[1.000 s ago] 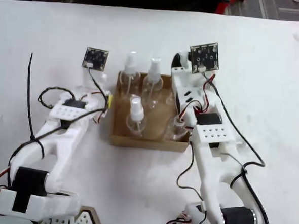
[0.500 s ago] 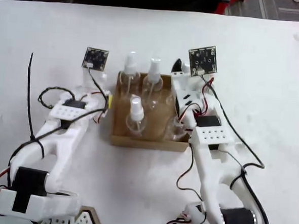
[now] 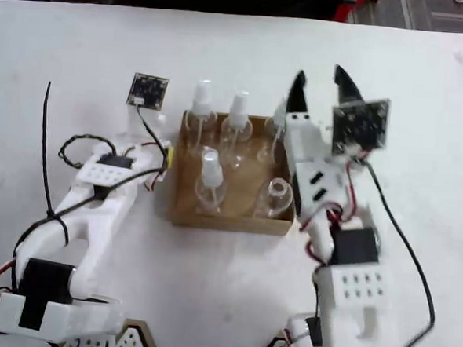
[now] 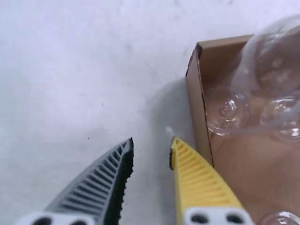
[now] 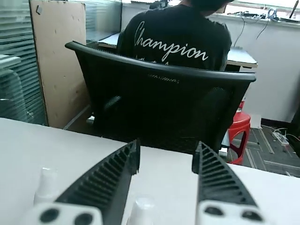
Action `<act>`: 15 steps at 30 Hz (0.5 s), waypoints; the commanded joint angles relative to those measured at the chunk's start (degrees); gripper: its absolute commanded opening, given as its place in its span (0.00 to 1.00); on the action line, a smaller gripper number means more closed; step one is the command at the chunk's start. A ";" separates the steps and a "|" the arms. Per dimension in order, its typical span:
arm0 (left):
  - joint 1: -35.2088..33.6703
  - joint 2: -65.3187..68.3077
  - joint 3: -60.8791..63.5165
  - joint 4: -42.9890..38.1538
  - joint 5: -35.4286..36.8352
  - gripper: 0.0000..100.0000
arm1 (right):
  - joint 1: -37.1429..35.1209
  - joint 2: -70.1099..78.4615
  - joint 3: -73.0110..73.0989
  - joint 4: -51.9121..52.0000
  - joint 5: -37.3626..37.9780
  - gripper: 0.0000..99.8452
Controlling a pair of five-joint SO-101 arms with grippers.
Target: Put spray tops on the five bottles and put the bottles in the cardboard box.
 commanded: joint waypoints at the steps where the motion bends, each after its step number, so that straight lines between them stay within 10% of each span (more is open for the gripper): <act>1: 0.75 -1.19 -0.35 -1.41 -0.79 0.12 | 4.00 -7.16 -0.97 6.46 0.00 0.16; 15: 0.75 -1.19 -0.18 -1.41 -0.79 0.12 | 34.33 0.04 -2.99 12.00 -9.23 0.16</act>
